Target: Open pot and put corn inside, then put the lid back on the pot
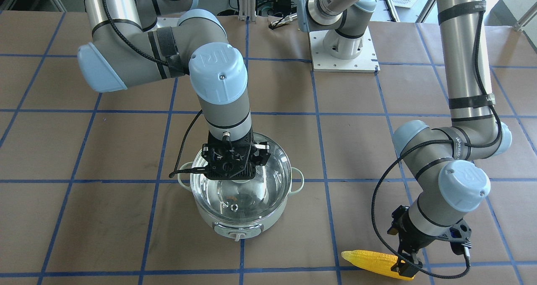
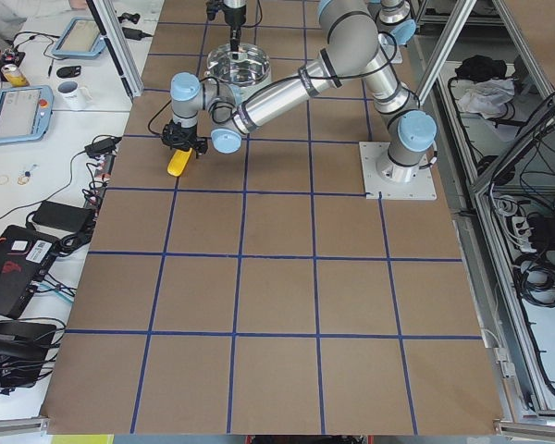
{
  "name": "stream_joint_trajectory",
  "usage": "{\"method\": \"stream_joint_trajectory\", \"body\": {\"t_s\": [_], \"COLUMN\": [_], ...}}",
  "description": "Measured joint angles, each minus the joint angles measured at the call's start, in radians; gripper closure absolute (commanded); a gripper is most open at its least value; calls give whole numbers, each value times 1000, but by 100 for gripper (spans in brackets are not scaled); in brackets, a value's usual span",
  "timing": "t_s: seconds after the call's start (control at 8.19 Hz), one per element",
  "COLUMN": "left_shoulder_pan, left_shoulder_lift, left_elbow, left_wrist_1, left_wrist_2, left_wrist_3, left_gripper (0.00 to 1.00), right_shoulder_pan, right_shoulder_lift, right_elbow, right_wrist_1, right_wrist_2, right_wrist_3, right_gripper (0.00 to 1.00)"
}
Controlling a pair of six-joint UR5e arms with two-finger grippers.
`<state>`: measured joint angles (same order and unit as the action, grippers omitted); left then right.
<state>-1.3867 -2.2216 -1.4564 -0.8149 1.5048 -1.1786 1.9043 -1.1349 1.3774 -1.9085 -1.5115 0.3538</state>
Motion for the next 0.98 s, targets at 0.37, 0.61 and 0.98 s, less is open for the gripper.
{"method": "stream_joint_trajectory", "body": {"t_s": [0.37, 0.61, 0.98], "left_shoulder_pan": [0, 0, 0], "left_shoulder_lift": [-23, -46, -71], "left_elbow": [25, 26, 27], "left_wrist_1": [3, 2, 2], "left_wrist_2": [-54, -61, -66], "left_wrist_3": [-5, -18, -23], "left_gripper": [0, 0, 74], "right_shoulder_pan": [-53, -181, -378], "right_shoulder_lift": [-107, -182, -276], "right_elbow": [-29, -35, -28], "right_wrist_1": [137, 269, 428], "right_wrist_2": [4, -5, -79], "right_wrist_3": [-103, -289, -530], "right_gripper": [90, 94, 94]}}
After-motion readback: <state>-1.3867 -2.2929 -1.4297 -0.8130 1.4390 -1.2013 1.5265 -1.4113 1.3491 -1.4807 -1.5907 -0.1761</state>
